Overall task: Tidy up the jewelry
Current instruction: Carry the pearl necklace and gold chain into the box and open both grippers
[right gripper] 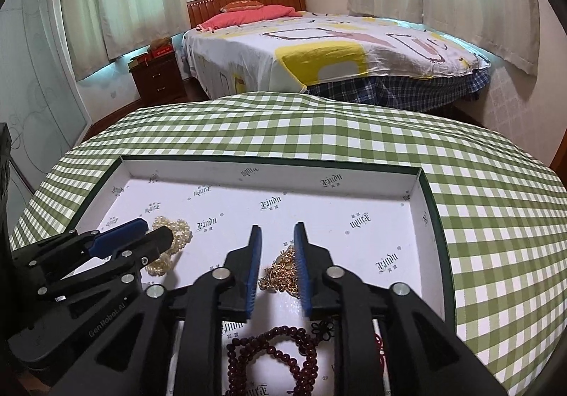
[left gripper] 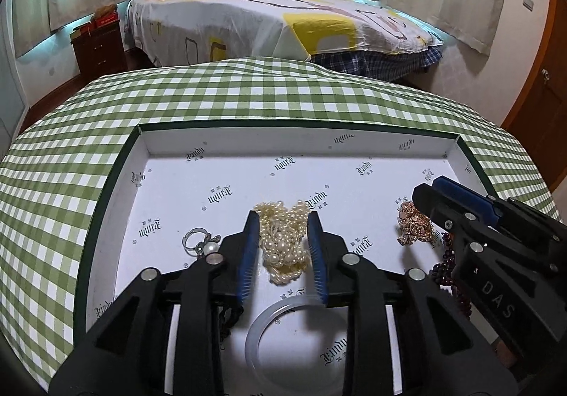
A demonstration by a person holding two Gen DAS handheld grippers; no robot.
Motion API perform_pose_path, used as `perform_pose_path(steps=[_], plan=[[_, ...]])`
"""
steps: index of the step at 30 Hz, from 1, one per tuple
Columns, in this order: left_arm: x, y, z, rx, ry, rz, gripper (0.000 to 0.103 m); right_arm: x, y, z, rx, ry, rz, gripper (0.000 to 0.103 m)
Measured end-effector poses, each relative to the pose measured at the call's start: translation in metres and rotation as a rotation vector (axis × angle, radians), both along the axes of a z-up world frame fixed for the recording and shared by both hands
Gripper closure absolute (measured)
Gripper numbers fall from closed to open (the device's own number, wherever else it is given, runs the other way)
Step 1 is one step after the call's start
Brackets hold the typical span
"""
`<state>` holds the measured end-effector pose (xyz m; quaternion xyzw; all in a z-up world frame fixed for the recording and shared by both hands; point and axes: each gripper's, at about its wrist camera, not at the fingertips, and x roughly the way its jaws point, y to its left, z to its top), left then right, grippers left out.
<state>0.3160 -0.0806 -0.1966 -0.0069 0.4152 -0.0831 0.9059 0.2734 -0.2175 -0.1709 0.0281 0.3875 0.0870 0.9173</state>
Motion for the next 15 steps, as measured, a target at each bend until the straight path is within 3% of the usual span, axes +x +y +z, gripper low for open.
perform_pose_path(steps=[4,15], plan=[[-0.003,0.001,0.003,-0.007,-0.011,0.002,0.057,-0.002,0.001,0.002,0.001,-0.011,0.002,0.07],[-0.02,0.004,0.021,-0.035,-0.054,0.018,0.047,-0.018,-0.004,0.019,-0.008,-0.067,-0.01,0.058]])
